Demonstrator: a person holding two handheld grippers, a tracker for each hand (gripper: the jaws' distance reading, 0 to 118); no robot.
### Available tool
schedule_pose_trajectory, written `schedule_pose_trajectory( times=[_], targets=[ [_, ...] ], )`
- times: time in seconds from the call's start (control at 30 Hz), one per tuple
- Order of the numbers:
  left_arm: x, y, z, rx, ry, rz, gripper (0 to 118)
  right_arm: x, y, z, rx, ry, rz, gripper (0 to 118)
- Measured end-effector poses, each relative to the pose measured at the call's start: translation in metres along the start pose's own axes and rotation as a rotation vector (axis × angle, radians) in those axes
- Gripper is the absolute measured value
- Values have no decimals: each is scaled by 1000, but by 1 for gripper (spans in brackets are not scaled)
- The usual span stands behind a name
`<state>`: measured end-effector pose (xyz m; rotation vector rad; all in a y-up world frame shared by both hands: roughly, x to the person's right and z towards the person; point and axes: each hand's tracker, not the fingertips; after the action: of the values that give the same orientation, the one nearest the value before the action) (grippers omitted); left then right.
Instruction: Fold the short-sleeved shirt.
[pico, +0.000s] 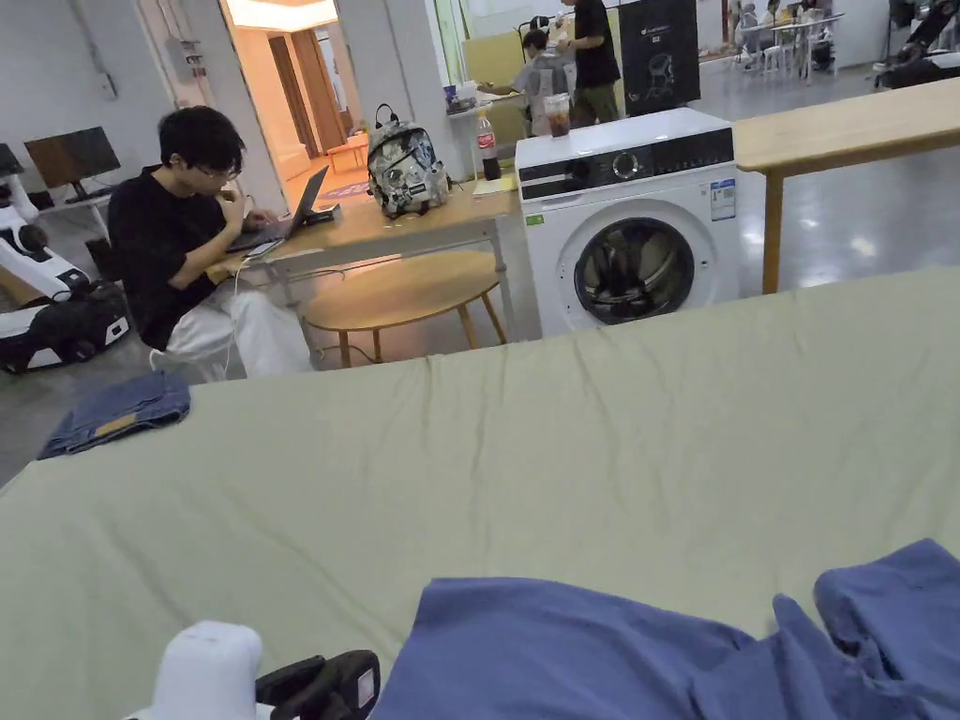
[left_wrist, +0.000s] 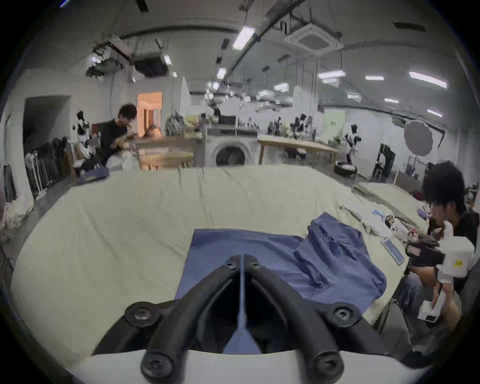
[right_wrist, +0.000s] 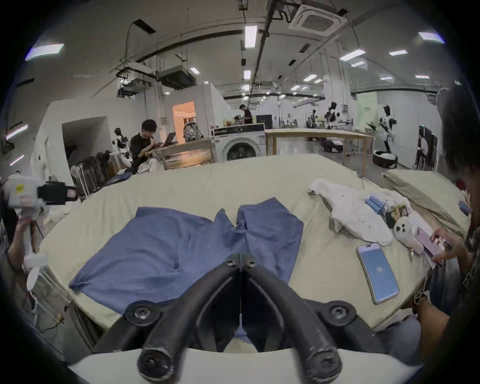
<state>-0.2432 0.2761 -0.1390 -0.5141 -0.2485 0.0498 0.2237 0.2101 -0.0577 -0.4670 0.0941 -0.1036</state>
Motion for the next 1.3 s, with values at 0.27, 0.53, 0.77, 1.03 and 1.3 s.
schedule_pose_trajectory(
  times=[0.27, 0.53, 0.77, 1.03, 1.3],
  targets=[
    [-74, 45, -228, -370, 4, 78, 61, 43, -28, -19, -137, -83, -102, 0],
    [-104, 34, -356, -479, 153, 133, 56, 78, -36, -31, -211, -152, -135, 0],
    [-74, 33, -359, -511, 168, -62, 21, 85, -15, -59, -210, -115, -161, 0],
    [-41, 35, -356, -530, 189, -176, 1, 103, 39, -177, -279, -111, -346, 71],
    [-41, 27, -356, -558, 173, -114, 1, 113, 27, -232, -360, -219, -374, 5]
  ],
)
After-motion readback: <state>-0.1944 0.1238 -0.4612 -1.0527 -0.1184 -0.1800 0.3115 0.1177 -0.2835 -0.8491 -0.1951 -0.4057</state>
